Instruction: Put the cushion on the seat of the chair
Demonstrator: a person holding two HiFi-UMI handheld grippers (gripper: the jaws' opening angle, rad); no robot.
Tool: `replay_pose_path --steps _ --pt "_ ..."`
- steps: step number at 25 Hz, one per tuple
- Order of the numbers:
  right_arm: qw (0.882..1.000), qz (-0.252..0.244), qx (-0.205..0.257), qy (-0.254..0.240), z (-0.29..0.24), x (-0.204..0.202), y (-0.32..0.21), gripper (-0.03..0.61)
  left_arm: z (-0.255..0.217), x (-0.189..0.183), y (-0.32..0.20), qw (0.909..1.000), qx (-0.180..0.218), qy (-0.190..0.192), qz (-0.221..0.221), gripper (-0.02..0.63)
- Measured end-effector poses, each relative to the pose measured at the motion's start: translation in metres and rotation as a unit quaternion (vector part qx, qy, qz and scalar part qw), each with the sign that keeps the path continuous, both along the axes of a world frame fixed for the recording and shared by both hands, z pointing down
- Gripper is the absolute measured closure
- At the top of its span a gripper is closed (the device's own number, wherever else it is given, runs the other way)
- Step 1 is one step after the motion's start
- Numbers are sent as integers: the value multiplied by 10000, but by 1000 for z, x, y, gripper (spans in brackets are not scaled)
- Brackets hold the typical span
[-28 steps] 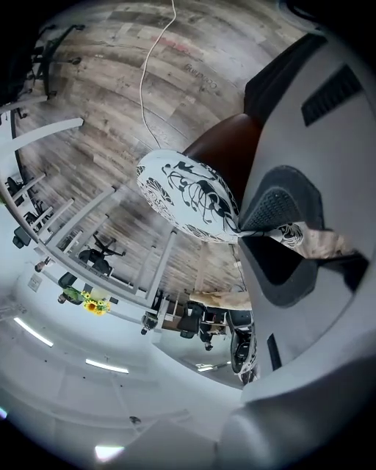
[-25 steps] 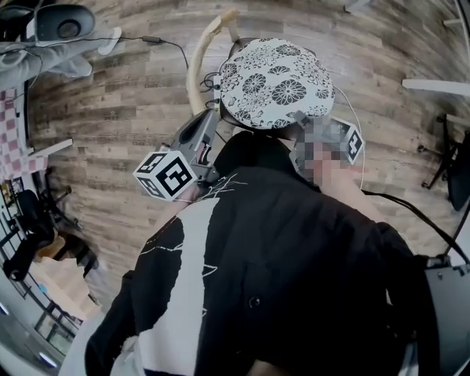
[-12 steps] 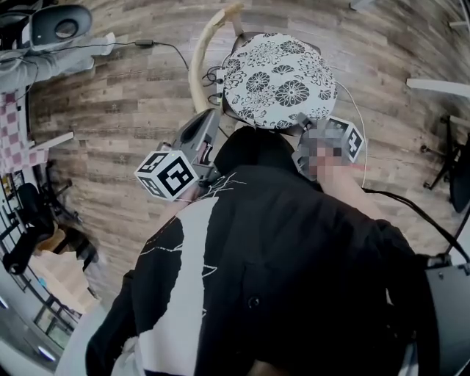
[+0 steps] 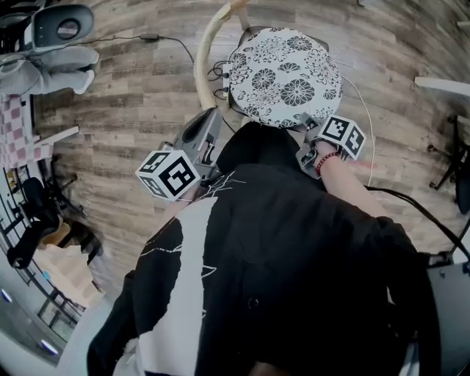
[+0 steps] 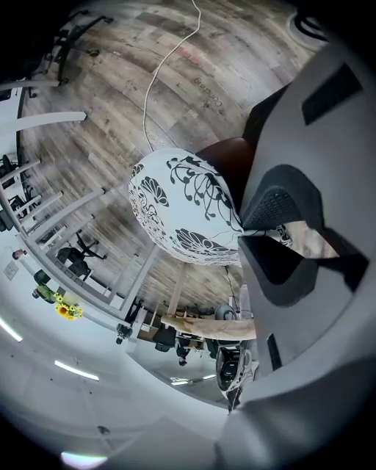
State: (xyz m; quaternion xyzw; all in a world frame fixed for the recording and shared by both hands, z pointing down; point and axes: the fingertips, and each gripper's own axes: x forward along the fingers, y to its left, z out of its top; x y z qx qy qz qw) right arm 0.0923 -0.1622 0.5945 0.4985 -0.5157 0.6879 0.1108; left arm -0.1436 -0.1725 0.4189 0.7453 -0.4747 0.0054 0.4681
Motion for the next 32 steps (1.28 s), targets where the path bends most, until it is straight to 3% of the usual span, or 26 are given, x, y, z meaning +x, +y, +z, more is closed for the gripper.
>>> replay_pose_path --steps 23,28,32 --pt "9996 -9 -152 256 37 7 19 551 10 -6 14 9995 -118 -242 158 598" --pt "9991 -27 -233 345 51 14 27 551 17 -1 21 9975 -82 -541 450 598" --pt "9987 -114 -256 423 57 16 29 551 21 0 25 9970 -159 -555 523 598"
